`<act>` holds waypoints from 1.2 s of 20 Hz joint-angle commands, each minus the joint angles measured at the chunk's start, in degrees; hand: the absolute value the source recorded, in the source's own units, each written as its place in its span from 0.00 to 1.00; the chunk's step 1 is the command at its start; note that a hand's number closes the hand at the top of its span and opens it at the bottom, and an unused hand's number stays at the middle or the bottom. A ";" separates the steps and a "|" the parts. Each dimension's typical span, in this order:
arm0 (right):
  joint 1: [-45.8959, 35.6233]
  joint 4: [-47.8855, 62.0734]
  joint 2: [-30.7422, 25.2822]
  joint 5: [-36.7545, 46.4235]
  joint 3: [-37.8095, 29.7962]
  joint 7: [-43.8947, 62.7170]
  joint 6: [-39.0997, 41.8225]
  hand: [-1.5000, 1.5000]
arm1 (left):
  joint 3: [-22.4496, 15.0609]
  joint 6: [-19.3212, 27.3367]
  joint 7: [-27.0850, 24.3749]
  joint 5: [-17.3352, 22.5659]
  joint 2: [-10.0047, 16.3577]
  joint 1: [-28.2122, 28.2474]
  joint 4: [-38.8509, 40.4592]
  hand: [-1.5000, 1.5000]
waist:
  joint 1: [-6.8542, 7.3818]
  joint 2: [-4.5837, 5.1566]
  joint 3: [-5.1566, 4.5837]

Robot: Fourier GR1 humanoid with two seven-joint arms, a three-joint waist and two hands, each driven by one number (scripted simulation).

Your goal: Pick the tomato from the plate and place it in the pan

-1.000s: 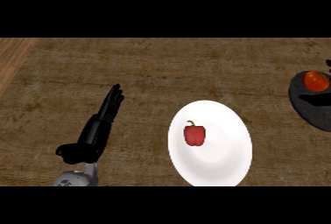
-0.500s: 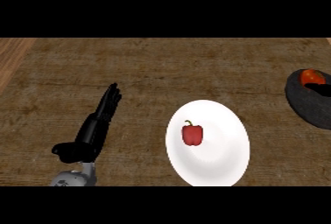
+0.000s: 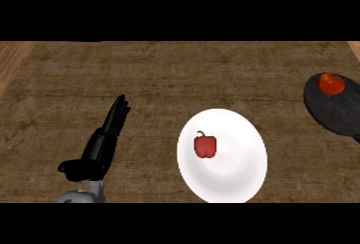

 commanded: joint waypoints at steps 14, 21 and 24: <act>16.52 -2.86 -4.02 -3.95 4.13 -15.72 18.93 0.00 | 0.09 -0.12 0.00 -0.67 -0.36 1.93 -0.63 0.50 | -0.81 -0.44 -0.09; 18.48 -5.09 -2.21 -5.87 6.96 -15.94 16.93 0.00 | 1.31 -0.25 -0.44 -0.71 -0.04 1.96 -0.80 0.50 | -1.02 -0.60 -0.16; 19.99 -6.19 -2.35 -6.97 7.82 -15.54 16.52 0.00 | 2.20 -3.12 -0.66 1.31 1.95 4.79 -3.41 0.50 | -1.06 -0.69 -0.19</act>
